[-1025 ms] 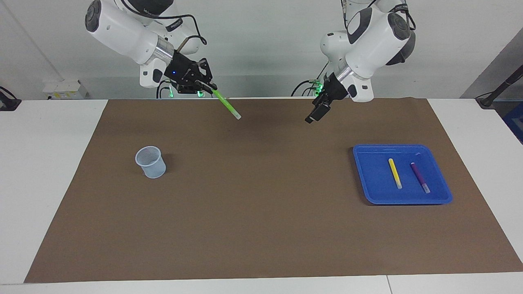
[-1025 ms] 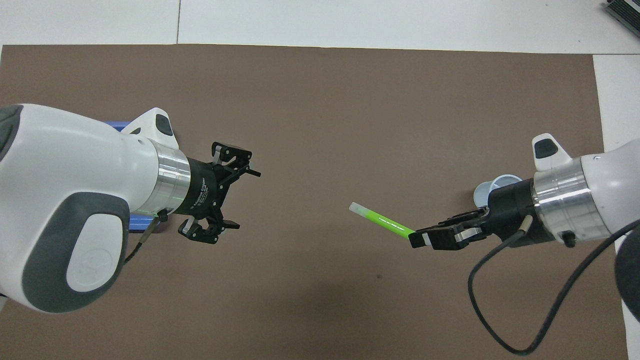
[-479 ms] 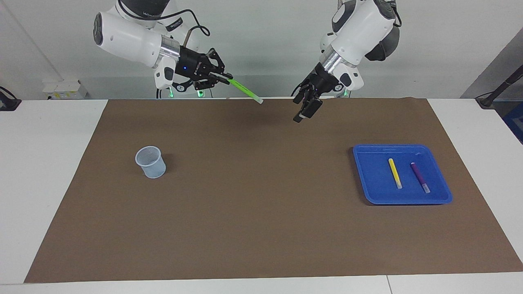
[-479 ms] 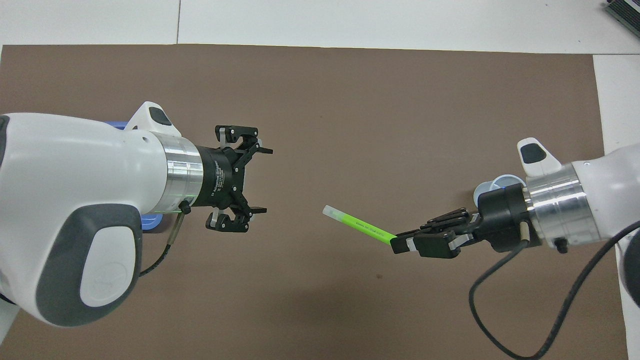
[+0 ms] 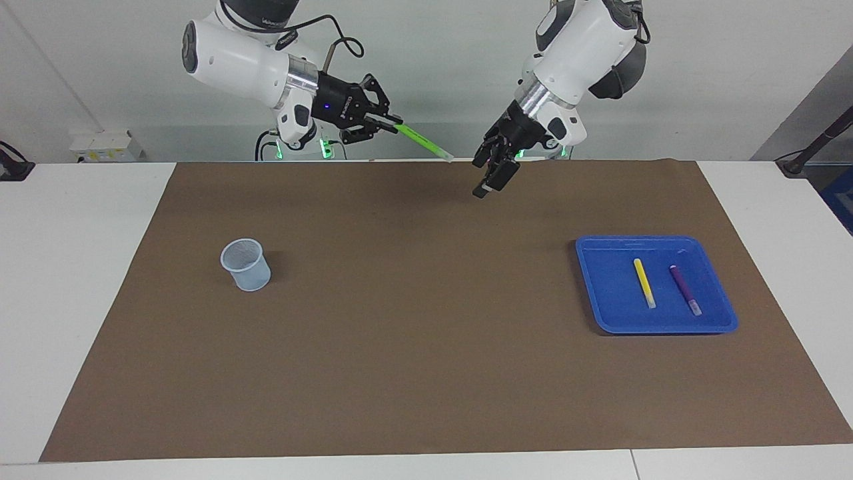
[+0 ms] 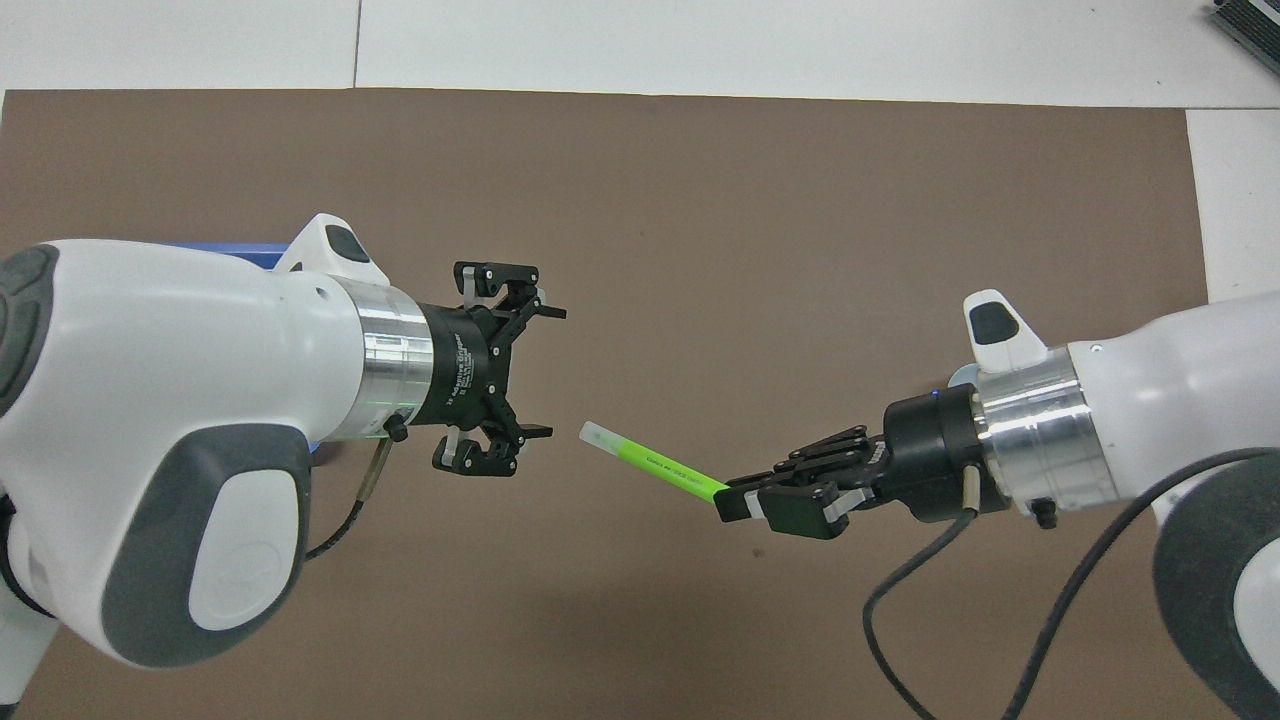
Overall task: Right arm passes pens to left for tray arrangement
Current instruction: 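Close the left gripper on the green pen held by the right gripper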
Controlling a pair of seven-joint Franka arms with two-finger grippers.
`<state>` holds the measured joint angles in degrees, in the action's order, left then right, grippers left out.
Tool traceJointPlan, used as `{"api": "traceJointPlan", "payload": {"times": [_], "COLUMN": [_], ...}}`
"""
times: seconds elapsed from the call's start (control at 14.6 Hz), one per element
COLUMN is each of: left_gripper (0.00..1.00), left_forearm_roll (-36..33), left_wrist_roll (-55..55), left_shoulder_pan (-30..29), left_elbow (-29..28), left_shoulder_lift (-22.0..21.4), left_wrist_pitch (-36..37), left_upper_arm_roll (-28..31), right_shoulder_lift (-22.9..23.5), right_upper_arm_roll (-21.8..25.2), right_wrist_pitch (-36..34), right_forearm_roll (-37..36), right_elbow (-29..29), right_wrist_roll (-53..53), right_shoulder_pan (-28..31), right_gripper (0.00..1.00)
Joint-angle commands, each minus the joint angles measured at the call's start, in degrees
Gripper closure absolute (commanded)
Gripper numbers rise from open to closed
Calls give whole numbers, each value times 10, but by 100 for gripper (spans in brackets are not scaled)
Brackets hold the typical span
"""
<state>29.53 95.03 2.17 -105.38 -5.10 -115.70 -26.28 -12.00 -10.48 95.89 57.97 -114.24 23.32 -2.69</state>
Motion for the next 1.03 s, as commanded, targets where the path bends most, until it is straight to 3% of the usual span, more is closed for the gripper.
{"api": "traceJointPlan", "payload": {"times": [0.0, 0.21, 0.62, 0.75, 0.96], "left_gripper": [0, 0, 0, 16, 31], "left_forearm_roll": [0, -6, -10, -11, -35], "left_wrist_roll": [14, 15, 76, 95, 119], "left_shoulder_pan": [32, 64, 90, 90, 89], "left_elbow": [0, 1, 9, 9, 16], "left_shoulder_lift": [-7, -29, -34, -35, -33], "left_wrist_pitch": [13, 66, 62, 62, 52], "left_upper_arm_roll": [4, 3, -6, -6, -6], "right_shoulder_lift": [-18, -18, -18, -18, -18], "right_upper_arm_roll": [-2, -2, -2, -2, -2], "right_wrist_pitch": [10, 11, 11, 11, 11], "right_forearm_roll": [20, 21, 28, 28, 28], "right_elbow": [-20, -20, -20, -20, -20], "right_wrist_roll": [1, 1, 1, 1, 1], "right_shoulder_pan": [6, 6, 6, 6, 6], "right_gripper": [100, 100, 100, 100, 100]}}
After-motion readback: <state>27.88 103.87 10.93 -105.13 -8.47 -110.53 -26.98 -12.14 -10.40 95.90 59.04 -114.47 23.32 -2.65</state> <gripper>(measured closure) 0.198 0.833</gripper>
